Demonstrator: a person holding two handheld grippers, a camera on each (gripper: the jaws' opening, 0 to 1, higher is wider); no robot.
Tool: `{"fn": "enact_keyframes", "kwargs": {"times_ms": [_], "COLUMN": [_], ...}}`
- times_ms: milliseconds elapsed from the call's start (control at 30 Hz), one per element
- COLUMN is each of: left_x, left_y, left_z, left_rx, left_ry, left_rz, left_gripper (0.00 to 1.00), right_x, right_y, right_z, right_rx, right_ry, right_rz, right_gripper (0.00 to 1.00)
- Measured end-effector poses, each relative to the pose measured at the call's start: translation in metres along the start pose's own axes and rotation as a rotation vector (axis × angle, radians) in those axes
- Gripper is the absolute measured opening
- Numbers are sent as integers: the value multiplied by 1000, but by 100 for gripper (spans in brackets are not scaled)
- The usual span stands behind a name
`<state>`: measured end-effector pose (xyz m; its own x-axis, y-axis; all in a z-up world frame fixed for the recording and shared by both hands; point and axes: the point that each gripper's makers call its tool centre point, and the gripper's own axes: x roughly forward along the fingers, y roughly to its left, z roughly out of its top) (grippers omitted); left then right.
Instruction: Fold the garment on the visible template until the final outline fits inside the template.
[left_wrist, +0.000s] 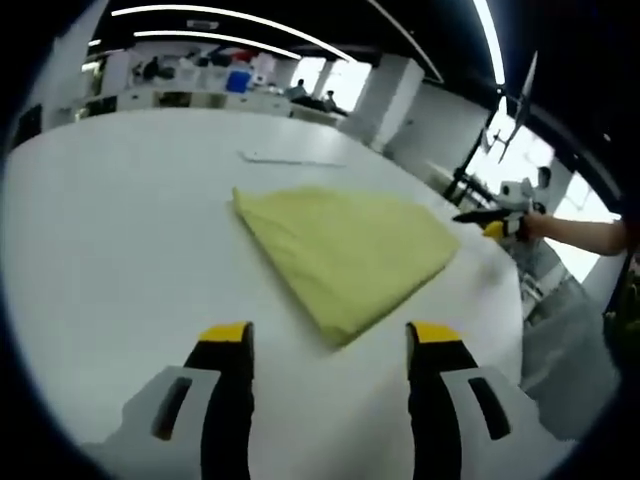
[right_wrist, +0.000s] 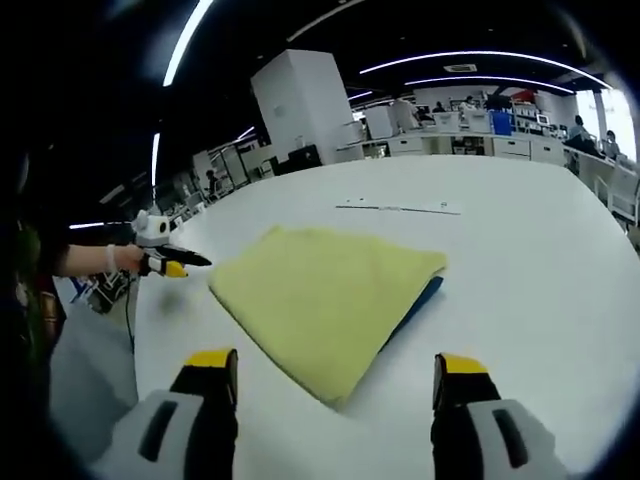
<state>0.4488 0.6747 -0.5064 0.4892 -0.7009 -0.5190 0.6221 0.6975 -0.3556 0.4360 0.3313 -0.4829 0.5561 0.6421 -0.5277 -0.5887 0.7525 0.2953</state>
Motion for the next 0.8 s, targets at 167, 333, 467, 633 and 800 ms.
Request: {"fn": "enact_keyframes", "kwargs": {"times_ms": [167, 333, 467, 633, 800], "left_x": [6, 9, 12, 14, 17], "left_y": [-3, -5, -1, 1, -1], "left_z": [-9, -13, -15, -15, -15], "left_rx": [-1, 2, 10, 20, 39], "left_ry": [27, 37, 48, 50, 55], "left_rz": [-18, -26, -25, -20, -23], "left_gripper": [44, 35, 29, 24, 20], "right_x": [2, 4, 7, 11, 15], "right_y": [1, 0, -3, -5, -7], "right_z": [-12, -30, -37, -40, -41], "right_rx": [14, -21, -41, -105, -105], "right_ry": [24, 78, 92, 104, 103], "right_rz": [1, -1, -5, -10, -12], "right_gripper": [51, 36, 29, 17, 13]}}
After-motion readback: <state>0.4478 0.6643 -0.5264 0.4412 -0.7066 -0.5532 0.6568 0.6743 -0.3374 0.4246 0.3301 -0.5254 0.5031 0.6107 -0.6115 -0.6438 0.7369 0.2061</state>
